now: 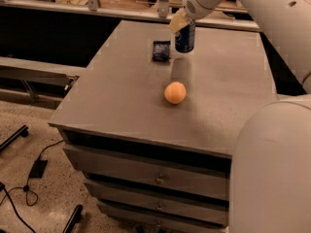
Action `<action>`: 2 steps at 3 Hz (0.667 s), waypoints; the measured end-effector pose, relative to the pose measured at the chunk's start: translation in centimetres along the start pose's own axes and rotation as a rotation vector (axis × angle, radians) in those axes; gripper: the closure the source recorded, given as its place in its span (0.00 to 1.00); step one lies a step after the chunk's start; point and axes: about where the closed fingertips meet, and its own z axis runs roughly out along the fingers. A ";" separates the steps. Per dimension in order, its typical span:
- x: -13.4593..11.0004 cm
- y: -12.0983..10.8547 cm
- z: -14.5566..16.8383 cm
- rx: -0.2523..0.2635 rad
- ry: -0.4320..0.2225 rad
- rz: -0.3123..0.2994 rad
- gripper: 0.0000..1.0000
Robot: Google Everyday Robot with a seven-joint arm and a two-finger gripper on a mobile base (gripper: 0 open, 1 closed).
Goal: Move pepsi can near rxbar blueberry
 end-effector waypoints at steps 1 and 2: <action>0.1 0.3 0.5 -0.007 0.005 -0.001 0.00; 0.1 0.3 0.5 -0.007 0.005 -0.001 0.00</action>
Offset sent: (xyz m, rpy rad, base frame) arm 0.0006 0.0017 -0.0029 -0.0007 0.0042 0.0023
